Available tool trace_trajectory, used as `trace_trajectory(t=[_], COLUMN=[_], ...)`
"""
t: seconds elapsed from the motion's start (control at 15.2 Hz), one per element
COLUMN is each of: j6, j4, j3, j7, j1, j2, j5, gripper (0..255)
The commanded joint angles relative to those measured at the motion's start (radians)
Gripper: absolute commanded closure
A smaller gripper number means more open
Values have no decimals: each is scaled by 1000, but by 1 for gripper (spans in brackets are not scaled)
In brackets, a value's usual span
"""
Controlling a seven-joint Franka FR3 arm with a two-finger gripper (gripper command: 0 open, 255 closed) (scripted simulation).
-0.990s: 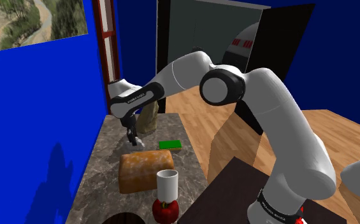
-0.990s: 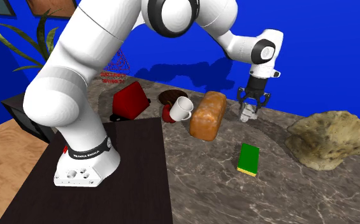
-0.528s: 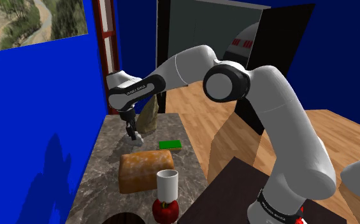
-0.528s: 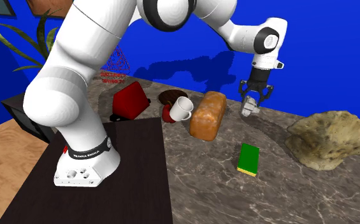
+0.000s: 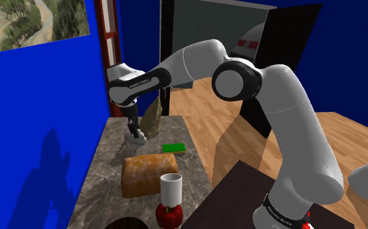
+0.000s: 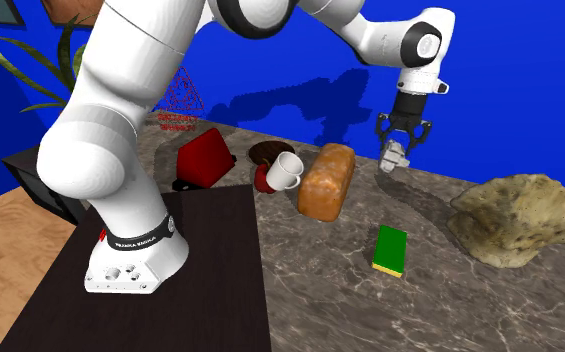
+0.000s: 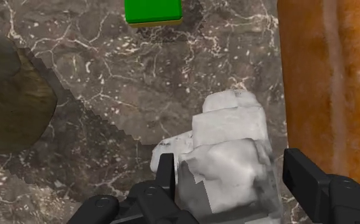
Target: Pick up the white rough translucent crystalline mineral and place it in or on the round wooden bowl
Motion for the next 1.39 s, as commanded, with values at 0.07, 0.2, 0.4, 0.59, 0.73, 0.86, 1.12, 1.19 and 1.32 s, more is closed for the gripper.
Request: trace_trajectory(t=[0.07,0.2,0.4,0.59,0.73,0.86,1.12,1.19,1.32], j6=[33,55,82,103,113,122,133,135,137], j4=[-112,-186,-283,-364,-411,-453,-520,-533,-557], j3=[12,23,40,59,73,88,120,129,146], j7=[44,79,133,187,224,262,338,358,397], j1=[26,47,79,113,135,159,206,218,243], j2=[-74,-122,-186,-241,-274,-303,-353,-363,-382], j5=[2,3,7,13,17,23,35,38,45], gripper=[255,255,255,255,255,255,255,255,255])
